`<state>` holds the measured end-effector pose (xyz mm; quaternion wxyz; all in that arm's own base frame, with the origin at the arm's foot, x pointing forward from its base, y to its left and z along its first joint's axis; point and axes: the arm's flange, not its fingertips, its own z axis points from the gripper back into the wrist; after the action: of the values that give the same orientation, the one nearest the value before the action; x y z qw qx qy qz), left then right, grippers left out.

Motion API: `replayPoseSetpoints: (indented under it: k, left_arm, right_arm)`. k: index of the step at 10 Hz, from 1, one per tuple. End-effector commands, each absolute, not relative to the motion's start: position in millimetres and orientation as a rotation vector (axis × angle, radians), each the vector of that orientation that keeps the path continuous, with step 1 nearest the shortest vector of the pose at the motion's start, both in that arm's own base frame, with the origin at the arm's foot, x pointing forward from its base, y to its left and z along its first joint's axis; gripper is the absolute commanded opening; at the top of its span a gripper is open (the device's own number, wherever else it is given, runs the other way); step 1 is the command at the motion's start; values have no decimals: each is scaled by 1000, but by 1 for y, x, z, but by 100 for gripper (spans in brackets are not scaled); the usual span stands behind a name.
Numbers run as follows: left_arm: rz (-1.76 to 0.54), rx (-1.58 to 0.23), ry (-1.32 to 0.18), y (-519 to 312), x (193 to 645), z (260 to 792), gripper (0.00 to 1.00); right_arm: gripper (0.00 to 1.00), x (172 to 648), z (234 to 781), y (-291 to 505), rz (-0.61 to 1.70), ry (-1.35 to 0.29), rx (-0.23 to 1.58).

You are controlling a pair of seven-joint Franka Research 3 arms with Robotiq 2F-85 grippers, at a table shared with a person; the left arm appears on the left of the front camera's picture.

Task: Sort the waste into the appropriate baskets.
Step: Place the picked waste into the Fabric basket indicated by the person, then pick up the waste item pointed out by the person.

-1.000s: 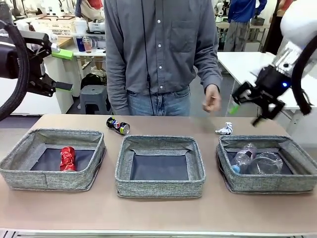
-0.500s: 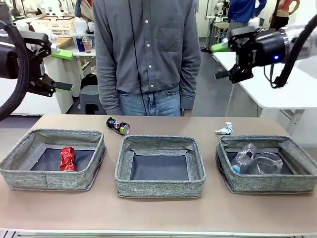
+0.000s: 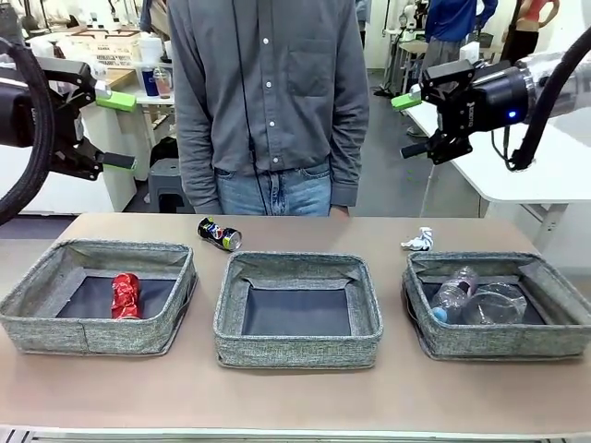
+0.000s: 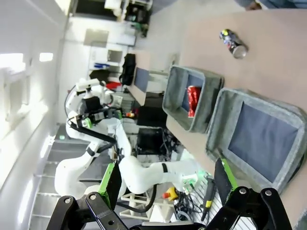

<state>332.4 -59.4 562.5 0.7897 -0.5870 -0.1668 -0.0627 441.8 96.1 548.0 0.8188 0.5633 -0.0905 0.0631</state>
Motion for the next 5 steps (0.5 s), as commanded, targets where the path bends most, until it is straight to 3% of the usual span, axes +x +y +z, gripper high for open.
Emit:
replayPoseSetpoints:
  k: [1, 5]
  left_arm:
    - [-131, -1273, -353, -60, 331, 566, 100]
    - [-131, -1273, -353, -60, 331, 566, 100]
  right_arm:
    - [100, 443, 557, 96, 117, -188, 1184]
    - [100, 443, 557, 96, 117, -188, 1184]
